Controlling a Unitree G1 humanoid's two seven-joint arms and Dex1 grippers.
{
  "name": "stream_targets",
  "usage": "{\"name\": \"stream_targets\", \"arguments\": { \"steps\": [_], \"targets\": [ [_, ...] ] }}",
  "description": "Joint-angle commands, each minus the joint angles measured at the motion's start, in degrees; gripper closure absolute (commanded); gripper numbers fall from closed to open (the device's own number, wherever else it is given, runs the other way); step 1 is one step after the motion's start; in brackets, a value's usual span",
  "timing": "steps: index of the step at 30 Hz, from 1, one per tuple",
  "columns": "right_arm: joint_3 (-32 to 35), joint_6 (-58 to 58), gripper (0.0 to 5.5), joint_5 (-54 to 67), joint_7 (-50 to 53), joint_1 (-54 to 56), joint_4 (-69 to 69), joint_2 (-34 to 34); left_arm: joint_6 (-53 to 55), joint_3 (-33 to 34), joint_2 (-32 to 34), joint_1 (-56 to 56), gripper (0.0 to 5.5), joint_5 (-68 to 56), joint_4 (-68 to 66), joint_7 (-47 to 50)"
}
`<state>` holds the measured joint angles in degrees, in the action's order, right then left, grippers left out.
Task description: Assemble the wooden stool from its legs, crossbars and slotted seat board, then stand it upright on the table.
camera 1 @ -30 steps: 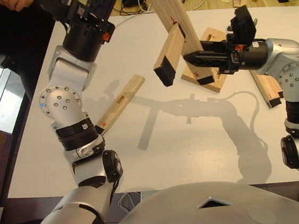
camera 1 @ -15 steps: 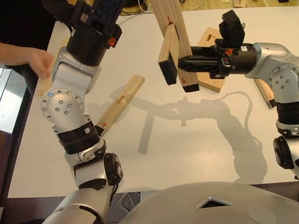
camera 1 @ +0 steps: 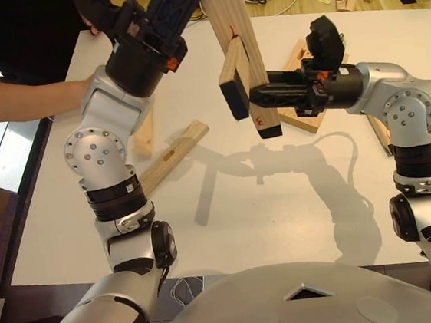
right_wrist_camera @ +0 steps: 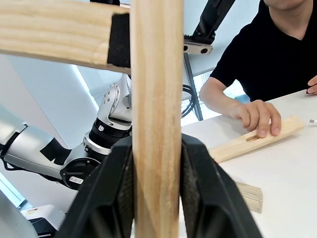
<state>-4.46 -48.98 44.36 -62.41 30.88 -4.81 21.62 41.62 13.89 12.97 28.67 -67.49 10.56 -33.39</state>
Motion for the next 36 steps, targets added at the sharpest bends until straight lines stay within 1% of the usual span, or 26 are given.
{"name": "stream_targets", "arguments": {
  "steps": [1, 3, 11, 16, 21, 24, 31, 36],
  "targets": [
    [-0.9, -0.7, 4.49, 0.8, -0.8, -0.3, -1.5, 0.5, 0.9, -1.3, 0.9, 0.5, 0.93, -0.1, 1.0, -1.1],
    [-1.0, -1.1, 4.49, 1.1, -0.8, -0.5, -1.8, 0.6, 0.7, -1.1, 0.9, 0.4, 1.21, -0.1, 0.9, -0.8],
    [-0.7, -1.7, 4.49, 1.2, -0.9, -0.4, -1.6, 0.7, 0.4, -1.4, 1.0, 0.0, 2.67, 1.0, -0.5, -0.6],
    [-0.4, -1.8, 4.49, 1.3, -0.9, -0.5, -1.6, 0.9, 0.7, -1.0, 1.6, -0.3, 3.37, 0.7, -0.6, -1.5],
    [-0.3, -2.4, 4.49, 1.8, -2.0, -0.8, -2.0, 2.3, 2.1, -0.9, 7.2, -1.7, 4.28, 2.4, -1.9, -8.1],
    [-0.1, -2.9, 4.49, 1.9, -2.9, -1.3, -2.5, 3.6, 2.3, -1.8, 9.4, -2.1, 4.39, 3.5, -2.3, -11.3],
    [-0.7, -3.6, 4.49, 1.4, -5.5, -2.2, -3.1, 6.5, 3.2, -5.7, 12.5, -4.1, 4.39, 5.8, -0.5, -16.4],
    [-1.0, -3.5, 4.49, 1.1, -6.4, -2.4, -2.9, 7.3, 2.4, -8.1, 14.1, -5.1, 4.39, 8.1, 0.3, -18.5]
  ]
}}
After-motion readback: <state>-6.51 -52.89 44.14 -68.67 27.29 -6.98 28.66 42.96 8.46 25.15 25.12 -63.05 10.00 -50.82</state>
